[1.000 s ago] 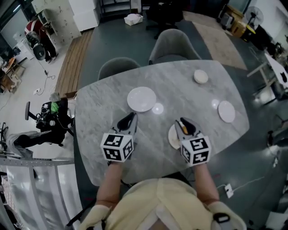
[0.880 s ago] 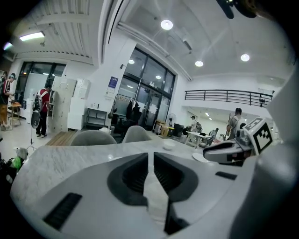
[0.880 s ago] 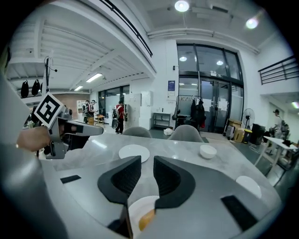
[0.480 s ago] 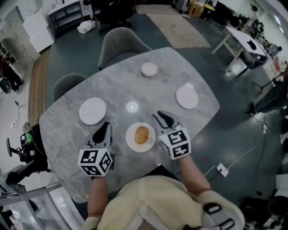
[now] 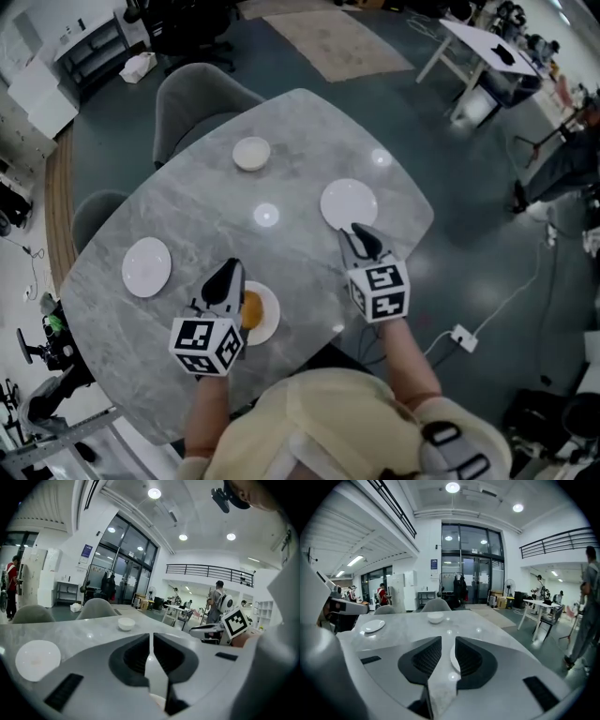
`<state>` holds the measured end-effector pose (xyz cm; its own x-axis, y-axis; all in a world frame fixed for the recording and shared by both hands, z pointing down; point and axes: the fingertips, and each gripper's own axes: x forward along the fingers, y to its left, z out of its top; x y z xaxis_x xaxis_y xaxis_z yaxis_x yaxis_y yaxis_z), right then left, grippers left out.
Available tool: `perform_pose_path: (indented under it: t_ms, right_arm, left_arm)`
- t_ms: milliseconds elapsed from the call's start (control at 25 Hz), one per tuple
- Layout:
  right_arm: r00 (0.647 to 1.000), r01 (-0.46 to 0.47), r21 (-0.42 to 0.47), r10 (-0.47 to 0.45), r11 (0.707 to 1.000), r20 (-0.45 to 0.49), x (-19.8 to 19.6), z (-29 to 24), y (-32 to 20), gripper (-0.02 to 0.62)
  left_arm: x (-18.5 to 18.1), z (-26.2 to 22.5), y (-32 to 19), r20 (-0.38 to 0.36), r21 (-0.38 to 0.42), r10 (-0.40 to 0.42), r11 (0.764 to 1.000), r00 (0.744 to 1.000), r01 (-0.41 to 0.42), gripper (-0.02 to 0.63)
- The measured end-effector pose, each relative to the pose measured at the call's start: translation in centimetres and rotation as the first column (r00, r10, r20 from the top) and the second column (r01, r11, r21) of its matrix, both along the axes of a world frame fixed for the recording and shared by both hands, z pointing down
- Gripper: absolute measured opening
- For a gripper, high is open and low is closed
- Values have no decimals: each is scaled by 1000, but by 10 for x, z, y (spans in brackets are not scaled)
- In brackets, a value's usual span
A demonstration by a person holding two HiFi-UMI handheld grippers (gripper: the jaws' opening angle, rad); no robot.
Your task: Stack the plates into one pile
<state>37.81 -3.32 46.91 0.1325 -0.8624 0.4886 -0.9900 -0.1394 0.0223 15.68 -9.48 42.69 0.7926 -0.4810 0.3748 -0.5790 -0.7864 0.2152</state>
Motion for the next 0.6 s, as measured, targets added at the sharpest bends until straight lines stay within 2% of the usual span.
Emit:
perform_pose_path:
  t_ms: [280, 600]
  right_arm:
    - [994, -97, -52, 99, 994, 35, 74, 38, 10, 75]
    - [985, -145, -135, 156, 980, 71, 123, 79, 1, 87]
  left_arm:
    - [68, 23, 3, 36, -38, 57, 998, 998, -56, 26]
    - [115, 39, 0, 67, -64, 90, 994, 994, -86, 26]
